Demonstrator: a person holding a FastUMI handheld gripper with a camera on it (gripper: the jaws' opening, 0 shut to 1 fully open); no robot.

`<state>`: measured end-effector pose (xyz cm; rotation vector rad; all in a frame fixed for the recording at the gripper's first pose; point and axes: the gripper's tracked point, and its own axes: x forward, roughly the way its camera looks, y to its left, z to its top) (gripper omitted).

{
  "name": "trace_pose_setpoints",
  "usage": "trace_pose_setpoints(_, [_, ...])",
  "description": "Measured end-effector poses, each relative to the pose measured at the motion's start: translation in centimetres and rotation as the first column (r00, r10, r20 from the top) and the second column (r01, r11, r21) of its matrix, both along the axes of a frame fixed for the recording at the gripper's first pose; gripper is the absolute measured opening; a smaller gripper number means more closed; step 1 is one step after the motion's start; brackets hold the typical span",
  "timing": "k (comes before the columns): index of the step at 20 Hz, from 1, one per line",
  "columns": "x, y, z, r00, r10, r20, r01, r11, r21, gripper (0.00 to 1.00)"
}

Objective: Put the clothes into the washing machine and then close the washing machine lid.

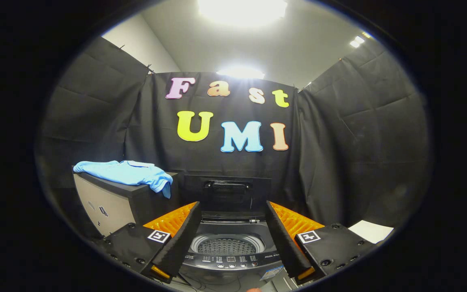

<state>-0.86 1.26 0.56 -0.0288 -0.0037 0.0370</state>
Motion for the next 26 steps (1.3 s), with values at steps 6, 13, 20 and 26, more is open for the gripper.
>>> trace_pose_setpoints(6, [2.1, 3.1, 2.2, 0.998, 0.063, 0.003, -0.063, 0.997, 0.035, 0.98])
trace_pose_setpoints(13, [6.7, 9.3, 5.3, 0.984, 0.179, -0.010, -0.178, 0.982, 0.060, 0.98])
trace_pose_setpoints(20, [11.1, 16.1, 8.4, 0.960, 0.281, -0.013, -0.279, 0.957, 0.079, 0.98])
trace_pose_setpoints(26, [13.7, 23.7, 9.6, 0.911, 0.405, -0.076, -0.397, 0.912, 0.102, 0.98])
